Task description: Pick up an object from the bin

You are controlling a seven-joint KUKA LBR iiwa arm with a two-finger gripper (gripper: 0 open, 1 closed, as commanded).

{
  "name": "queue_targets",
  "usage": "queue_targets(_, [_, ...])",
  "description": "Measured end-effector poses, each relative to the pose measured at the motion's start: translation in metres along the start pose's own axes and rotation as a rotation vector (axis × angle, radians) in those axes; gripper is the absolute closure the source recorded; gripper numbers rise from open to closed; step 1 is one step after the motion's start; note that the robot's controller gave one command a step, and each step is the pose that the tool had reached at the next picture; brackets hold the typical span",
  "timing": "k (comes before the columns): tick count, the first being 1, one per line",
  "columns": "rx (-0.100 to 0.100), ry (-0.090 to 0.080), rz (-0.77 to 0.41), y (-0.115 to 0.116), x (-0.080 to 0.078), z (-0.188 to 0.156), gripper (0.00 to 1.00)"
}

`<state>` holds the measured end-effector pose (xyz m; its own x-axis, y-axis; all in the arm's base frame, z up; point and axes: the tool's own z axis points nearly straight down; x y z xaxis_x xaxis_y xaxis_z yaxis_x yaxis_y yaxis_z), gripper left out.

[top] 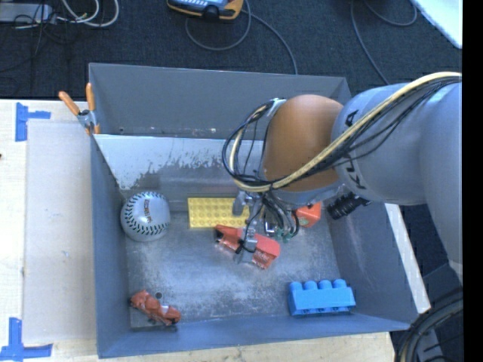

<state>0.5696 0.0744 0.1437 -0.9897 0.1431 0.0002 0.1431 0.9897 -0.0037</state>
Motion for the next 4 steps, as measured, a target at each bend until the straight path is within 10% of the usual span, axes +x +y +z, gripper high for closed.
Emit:
queue_targets(1, [-0.003, 0.007, 0.216, 0.011, -0.014, 0.019, 0.00])
queue_targets(2, [0.000, 0.005, 0.188, 0.004, -0.016, 0.038, 0.00])
queue_targets(3, [0.000, 0.011, 0.488, 0.010, -0.018, 0.064, 1.00])
queue_targets(4, [0.000, 0.011, 0.488, 0.010, -0.018, 0.064, 1.00])
